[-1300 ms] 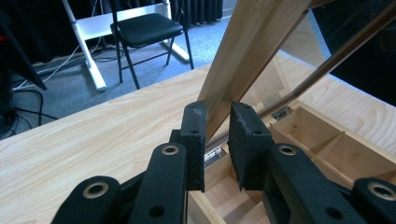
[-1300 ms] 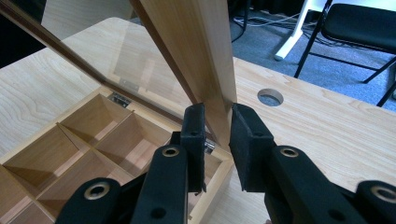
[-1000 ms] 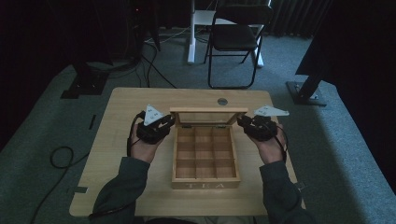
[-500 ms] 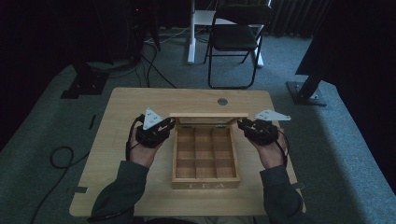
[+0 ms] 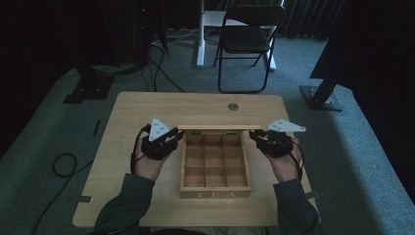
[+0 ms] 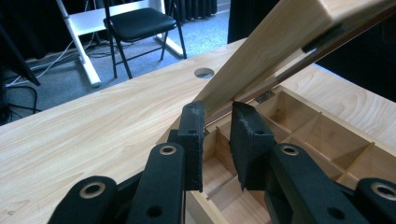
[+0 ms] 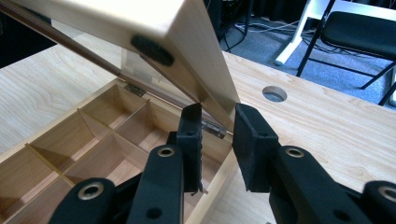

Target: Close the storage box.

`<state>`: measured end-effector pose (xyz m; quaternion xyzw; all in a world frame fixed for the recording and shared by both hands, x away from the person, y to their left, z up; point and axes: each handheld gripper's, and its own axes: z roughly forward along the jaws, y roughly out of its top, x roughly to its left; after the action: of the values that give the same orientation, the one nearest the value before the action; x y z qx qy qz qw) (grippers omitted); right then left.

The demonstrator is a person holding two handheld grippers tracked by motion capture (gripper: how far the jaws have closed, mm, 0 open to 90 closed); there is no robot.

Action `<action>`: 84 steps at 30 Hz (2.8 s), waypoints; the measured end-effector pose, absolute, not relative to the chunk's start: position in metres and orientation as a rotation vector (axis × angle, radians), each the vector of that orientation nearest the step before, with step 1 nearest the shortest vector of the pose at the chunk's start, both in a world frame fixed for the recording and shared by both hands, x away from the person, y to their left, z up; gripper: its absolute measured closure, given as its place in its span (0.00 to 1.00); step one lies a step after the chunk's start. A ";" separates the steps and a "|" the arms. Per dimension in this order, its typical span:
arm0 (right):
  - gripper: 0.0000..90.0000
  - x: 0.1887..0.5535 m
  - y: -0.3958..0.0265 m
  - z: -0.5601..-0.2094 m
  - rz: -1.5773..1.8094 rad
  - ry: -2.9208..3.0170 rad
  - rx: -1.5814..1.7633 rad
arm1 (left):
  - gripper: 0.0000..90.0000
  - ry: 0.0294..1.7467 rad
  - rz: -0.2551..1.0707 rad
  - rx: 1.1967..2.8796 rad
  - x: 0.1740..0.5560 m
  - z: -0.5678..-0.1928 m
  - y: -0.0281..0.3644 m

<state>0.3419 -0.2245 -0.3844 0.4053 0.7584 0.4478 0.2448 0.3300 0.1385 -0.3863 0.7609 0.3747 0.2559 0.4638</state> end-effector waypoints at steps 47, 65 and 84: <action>0.78 0.292 -0.224 -0.392 1.245 2.038 1.131 | 0.81 0.902 0.619 1.901 0.296 -0.399 0.138; 0.77 0.277 -0.222 -0.401 1.216 2.052 1.151 | 0.73 0.894 0.557 1.890 0.281 -0.409 0.141; 0.67 0.264 -0.217 -0.410 1.176 2.055 1.156 | 0.71 0.906 0.514 1.905 0.274 -0.416 0.141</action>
<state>0.2640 -0.2171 -0.4101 0.4248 0.7550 0.4320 0.2508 0.2744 0.1410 -0.4158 0.7760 0.3690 0.2096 0.4666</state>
